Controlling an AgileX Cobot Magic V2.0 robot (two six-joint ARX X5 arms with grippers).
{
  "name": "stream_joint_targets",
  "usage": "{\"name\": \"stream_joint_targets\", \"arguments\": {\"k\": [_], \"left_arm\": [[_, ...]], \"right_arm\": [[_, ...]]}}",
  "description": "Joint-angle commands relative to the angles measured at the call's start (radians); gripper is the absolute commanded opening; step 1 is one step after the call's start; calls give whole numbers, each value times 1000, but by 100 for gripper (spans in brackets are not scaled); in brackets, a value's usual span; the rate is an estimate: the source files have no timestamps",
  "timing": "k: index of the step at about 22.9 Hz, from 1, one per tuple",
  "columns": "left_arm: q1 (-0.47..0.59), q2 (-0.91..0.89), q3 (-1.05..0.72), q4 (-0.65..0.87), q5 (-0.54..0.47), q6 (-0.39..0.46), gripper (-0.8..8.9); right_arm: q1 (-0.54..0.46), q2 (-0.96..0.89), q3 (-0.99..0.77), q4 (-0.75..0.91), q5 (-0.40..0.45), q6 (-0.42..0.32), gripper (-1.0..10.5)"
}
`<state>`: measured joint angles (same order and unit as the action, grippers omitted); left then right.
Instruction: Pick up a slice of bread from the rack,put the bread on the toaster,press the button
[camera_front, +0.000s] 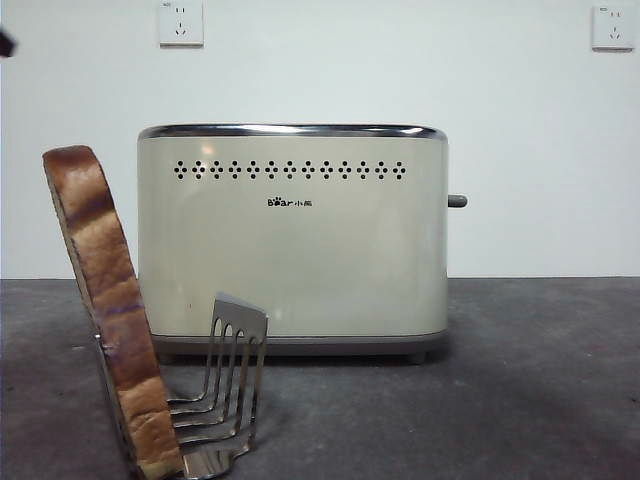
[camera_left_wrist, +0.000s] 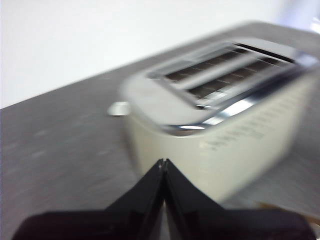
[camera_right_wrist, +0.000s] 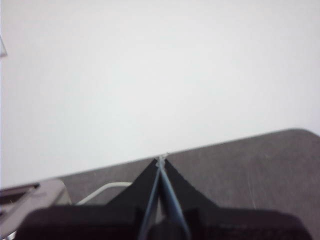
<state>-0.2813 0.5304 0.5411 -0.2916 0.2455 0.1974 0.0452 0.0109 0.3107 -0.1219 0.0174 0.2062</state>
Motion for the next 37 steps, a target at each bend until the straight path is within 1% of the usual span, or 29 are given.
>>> {"name": "stream_joint_targets", "arguments": {"k": [1,5,8,10,12,14,16,19,23,27,30,32,34,35,36,37], "left_arm": [[-72,31,55,-85,59,195,-5],[-142,72,138,-232,136,404,-5],[-179,103,205,-356,187,586,-5],[-205,126,256,-461,188,738,-5],[-230,150,305,-566,184,863,-5],[-261,174,349,-657,151,964,-5],[-296,201,394,-735,89,1041,-4],[-348,248,455,-805,-6,1130,-4],[-410,309,515,-823,-68,1199,-1],[-475,386,554,-864,-163,1287,0],[-517,433,557,-872,-180,1299,27],[-541,455,557,-867,-193,1299,135],[-563,471,557,-863,-202,1299,303],[-569,476,557,-861,-202,1299,359],[-574,483,557,-856,-202,1298,387],[-577,487,557,-855,-203,1297,387]], "right_arm": [[0,0,26,2,-3,10,-2],[0,2,63,-68,-3,10,-2],[0,7,82,-127,-3,10,-2],[0,14,90,-159,-6,10,-2],[0,19,94,-175,-21,11,-2],[0,19,95,-181,-34,11,-3],[0,19,95,-181,-53,11,-3],[0,19,95,-181,-75,11,-3],[0,19,97,-186,-89,14,-3],[0,19,97,-196,-97,47,-3],[0,19,98,-196,-106,61,-3],[0,19,98,-196,-117,62,-3],[0,19,100,-197,-126,62,-3],[0,19,100,-197,-126,62,-3],[0,19,100,-197,-126,62,-3],[0,19,100,-198,-126,62,-3]]}}
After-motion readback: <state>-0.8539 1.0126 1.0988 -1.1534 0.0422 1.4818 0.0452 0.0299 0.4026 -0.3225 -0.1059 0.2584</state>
